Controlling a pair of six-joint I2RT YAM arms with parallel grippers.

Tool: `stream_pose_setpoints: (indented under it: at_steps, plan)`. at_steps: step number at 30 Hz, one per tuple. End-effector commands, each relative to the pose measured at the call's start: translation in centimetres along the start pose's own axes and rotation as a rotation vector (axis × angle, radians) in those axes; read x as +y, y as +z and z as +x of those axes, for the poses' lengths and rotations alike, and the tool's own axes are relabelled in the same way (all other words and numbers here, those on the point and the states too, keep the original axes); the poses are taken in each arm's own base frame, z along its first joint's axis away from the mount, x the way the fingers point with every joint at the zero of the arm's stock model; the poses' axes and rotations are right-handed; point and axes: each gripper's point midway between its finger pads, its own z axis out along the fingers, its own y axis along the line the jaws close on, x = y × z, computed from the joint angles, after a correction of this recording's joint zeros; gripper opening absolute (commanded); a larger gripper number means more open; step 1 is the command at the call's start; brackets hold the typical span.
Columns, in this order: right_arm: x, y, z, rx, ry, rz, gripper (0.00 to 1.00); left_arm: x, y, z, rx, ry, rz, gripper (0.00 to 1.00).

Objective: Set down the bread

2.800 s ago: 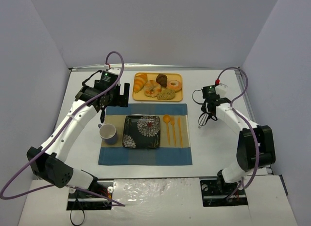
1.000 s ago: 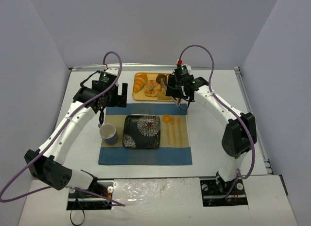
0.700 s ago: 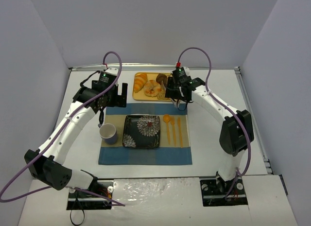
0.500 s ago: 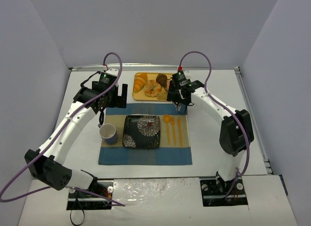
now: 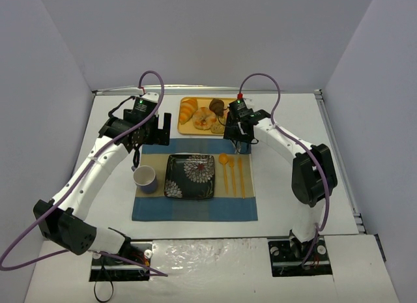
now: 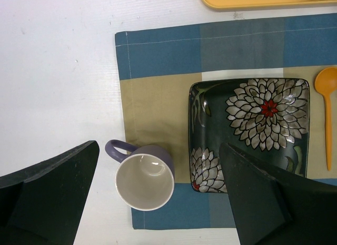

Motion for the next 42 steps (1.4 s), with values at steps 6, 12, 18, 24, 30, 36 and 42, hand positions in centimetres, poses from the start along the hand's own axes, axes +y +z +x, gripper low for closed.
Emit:
stream_pose_setpoints:
  at_steps: [6, 12, 18, 24, 30, 36, 42]
  plan:
    - [2.2, -0.5, -2.3, -0.077, -0.002, -0.078, 0.45, 0.6, -1.3, -1.6, -0.065, -0.023, -0.013, 0.97]
    - [2.8, -0.7, -2.5, -0.079, 0.007, -0.103, 0.27, 0.7, -1.3, -1.6, -0.065, -0.024, -0.015, 0.97]
    - [3.0, -1.2, -2.8, -0.088, 0.007, -0.114, 0.1, 0.8, -1.4, -1.6, -0.064, -0.022, -0.019, 0.97]
    - [3.1, -2.8, -3.2, -0.106, 0.006, -0.141, 0.0, 0.7, -1.4, -1.6, -0.065, -0.027, -0.016, 0.97]
    - [3.5, -6.2, -4.0, -0.147, 0.002, -0.204, 0.0, 0.8, -1.5, -1.3, -0.062, -0.031, -0.018, 0.97]
    - [3.5, -10.4, -5.6, -0.219, 0.0, -0.252, 0.0, 0.8, -1.4, -1.2, -0.062, -0.035, -0.02, 0.97]
    - [3.4, -12.2, -5.4, -0.226, -0.001, -0.28, 0.0, 0.9, -1.3, -1.1, -0.058, -0.034, -0.025, 0.97]
